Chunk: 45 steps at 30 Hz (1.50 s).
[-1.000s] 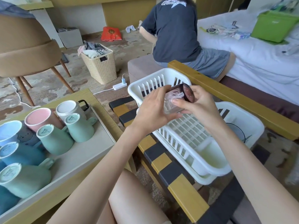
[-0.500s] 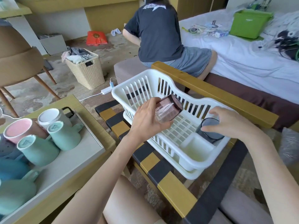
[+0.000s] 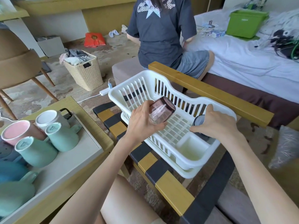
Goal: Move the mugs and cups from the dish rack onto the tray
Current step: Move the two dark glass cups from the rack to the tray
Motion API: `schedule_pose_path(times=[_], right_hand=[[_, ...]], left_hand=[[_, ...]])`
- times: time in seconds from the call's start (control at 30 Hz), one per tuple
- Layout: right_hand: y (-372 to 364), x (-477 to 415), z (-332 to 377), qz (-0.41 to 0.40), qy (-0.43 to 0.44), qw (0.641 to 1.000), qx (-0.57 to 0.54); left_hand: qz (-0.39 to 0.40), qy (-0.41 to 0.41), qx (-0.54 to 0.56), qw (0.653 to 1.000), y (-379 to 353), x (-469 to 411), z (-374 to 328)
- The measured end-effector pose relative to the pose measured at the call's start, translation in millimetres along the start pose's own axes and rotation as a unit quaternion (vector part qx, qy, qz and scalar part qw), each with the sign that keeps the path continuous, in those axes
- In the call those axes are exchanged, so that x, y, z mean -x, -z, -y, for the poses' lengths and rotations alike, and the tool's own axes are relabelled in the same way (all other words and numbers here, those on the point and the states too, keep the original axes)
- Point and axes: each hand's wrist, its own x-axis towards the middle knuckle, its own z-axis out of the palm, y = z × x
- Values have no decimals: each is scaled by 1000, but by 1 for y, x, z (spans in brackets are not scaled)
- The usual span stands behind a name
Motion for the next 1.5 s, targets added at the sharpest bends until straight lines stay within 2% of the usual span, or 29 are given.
schedule_pose_path(times=[0.13, 0.33, 0.47, 0.57, 0.73, 0.93, 1.2, 1.3, 1.5], right_hand=[[7, 4, 12, -83, 9, 995, -51], [16, 15, 45, -218, 93, 964, -123], [19, 24, 82, -268, 149, 935, -176], [17, 32, 116, -278, 197, 913, -225], [2, 51, 176, -251, 280, 877, -298], [-38, 60, 250, -153, 366, 859, -325], [-87, 51, 314, -19, 447, 860, -245], [-94, 42, 325, 19, 468, 859, -209], [-100, 35, 329, 19, 499, 846, -187]], left_hand=[[4, 27, 76, 997, 6, -3, -5], [-37, 121, 231, 965, 33, 2, 5], [-100, 153, 251, 951, 62, 16, 27], [-145, 167, 256, 941, 86, 34, 50], [-209, 214, 215, 930, 114, 82, 93], [-237, 306, 196, 901, 129, 142, 143], [-252, 389, 174, 869, 122, 181, 178], [-244, 405, 159, 867, 118, 183, 184], [-230, 413, 94, 876, 113, 181, 186]])
